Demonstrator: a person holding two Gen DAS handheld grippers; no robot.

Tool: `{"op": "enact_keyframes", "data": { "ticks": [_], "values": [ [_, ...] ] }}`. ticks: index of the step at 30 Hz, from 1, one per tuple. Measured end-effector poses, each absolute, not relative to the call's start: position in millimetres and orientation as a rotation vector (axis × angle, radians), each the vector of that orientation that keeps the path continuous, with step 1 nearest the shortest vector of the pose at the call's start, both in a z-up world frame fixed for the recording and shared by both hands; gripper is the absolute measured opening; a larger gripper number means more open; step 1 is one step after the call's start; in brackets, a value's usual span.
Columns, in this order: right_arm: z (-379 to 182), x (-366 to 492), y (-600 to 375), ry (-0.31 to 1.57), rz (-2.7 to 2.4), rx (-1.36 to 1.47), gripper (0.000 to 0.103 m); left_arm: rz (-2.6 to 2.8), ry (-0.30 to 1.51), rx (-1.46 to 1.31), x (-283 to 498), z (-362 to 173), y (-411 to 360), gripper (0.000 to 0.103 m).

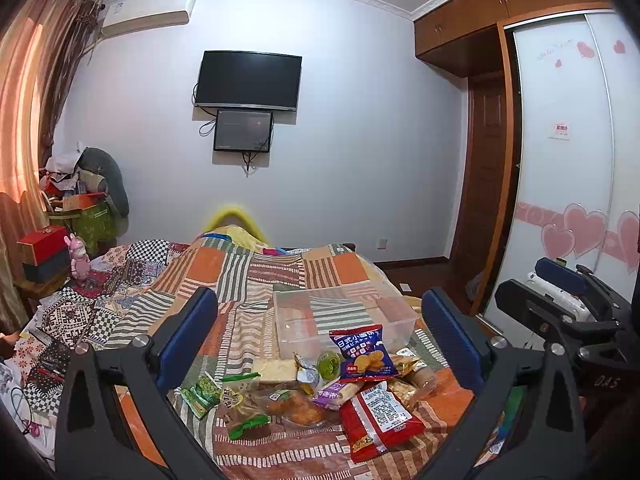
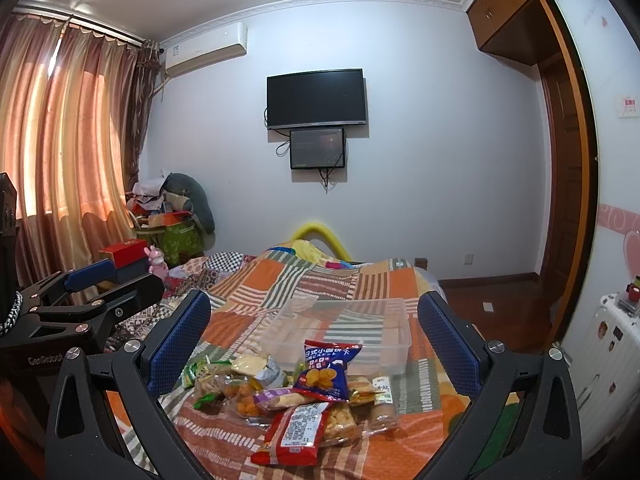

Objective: Organize snacks

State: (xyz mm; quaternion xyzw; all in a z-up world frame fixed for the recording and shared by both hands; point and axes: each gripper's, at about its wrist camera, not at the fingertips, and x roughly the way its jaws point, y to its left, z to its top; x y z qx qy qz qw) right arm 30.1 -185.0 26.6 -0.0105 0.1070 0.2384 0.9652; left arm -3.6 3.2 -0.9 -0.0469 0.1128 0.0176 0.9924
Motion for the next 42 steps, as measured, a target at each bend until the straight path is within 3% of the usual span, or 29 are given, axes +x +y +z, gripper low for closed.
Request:
{"op": "enact_keyframes", "data": {
  "ticks": [27, 30, 34, 42],
  "values": [
    [9, 56, -181, 0.311, 0.465, -0.006, 0.103, -0.007, 0.292, -0.091, 24, -29, 18, 0.103],
    [-1, 71, -182, 0.366, 0.469, 0.004, 0.103, 0.006, 0.348, -0.098, 38, -45, 31, 0.095],
    [-19, 92, -179, 0.444, 0.451, -0.009, 0.094, 0.042, 0.468, -0.107, 64, -73, 56, 0.073],
    [-54, 133, -170, 0.623, 0.466, -0.028, 0.076, 0.065, 0.621, -0.133, 101, -122, 103, 0.067]
  ]
}}
